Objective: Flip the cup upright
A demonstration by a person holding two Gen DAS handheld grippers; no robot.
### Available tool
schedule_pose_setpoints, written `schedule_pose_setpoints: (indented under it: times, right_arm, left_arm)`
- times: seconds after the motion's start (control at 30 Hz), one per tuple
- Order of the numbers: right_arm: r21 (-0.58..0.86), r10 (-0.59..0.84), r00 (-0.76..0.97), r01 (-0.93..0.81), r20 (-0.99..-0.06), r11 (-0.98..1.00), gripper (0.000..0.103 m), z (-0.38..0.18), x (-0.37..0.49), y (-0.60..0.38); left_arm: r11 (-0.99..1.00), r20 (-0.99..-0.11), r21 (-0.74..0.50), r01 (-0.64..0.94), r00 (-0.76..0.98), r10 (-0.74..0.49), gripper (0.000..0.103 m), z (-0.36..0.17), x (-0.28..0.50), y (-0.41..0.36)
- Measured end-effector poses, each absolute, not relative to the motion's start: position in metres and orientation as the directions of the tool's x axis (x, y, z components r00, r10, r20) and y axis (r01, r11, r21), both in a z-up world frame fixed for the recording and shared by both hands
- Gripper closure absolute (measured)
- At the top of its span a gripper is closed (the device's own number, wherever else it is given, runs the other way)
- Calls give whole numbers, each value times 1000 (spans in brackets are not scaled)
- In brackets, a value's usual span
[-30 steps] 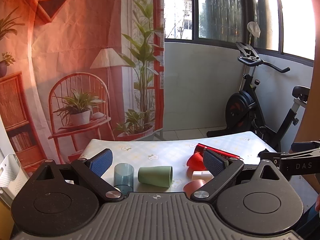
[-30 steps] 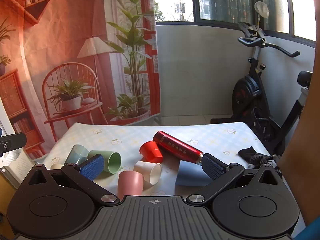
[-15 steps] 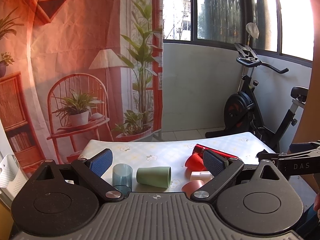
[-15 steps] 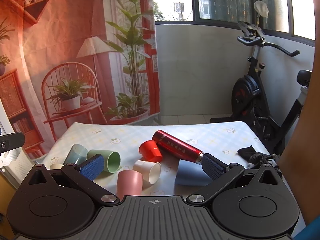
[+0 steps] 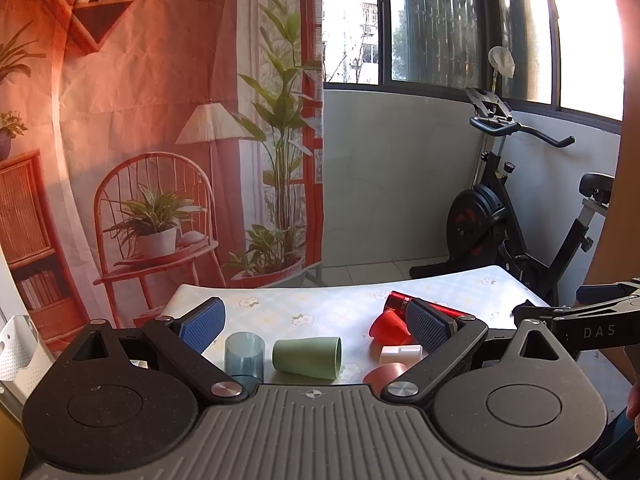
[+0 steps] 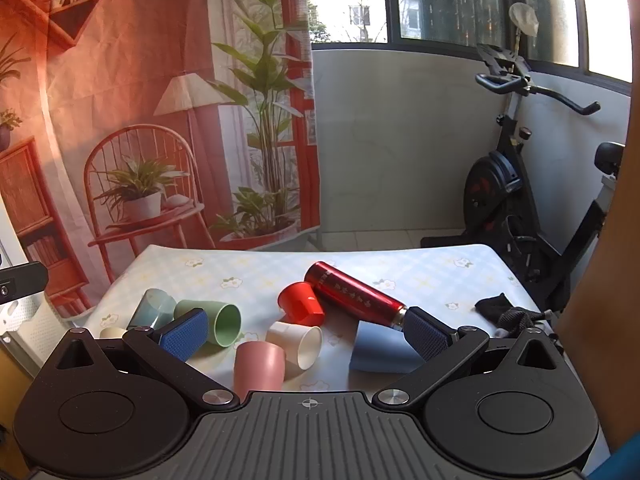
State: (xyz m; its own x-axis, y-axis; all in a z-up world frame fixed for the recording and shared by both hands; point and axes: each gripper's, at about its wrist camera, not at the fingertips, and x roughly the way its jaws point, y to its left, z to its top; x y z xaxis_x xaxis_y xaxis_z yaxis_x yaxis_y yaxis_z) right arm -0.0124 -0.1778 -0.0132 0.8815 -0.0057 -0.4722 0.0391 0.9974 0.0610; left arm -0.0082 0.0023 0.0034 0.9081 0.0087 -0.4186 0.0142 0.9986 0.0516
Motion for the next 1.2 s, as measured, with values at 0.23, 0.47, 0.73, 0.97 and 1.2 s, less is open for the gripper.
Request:
schedule_pose_setpoints:
  times: [0.23,0.47,0.73,0.97,1.2]
  right_arm:
    - [60,-9,880,43,-474,997,0,-13,-13,-178]
    - [60,-10,881,44,-473,997,0,-14,-12,-179]
    - [60,-12,880,45,-474,997,0,-14,-13,-179]
    - [60,-11,880,45,-475,997,0,-14,-13,-179]
    - [84,16,888,26,-459,996,0,-15,-13,-183]
  left_arm:
    - [999,-423,49,19,906,3,5,2,-8,1]
    - [999,-422,46,17,907,4,5,2,-8,2]
    - [999,-420,42,14,907,5,5,2,-8,2]
    - [999,-420,41,14,907,4,5,2,-8,2]
    - [998,-413,59,25,911,1,5,1,-6,-3]
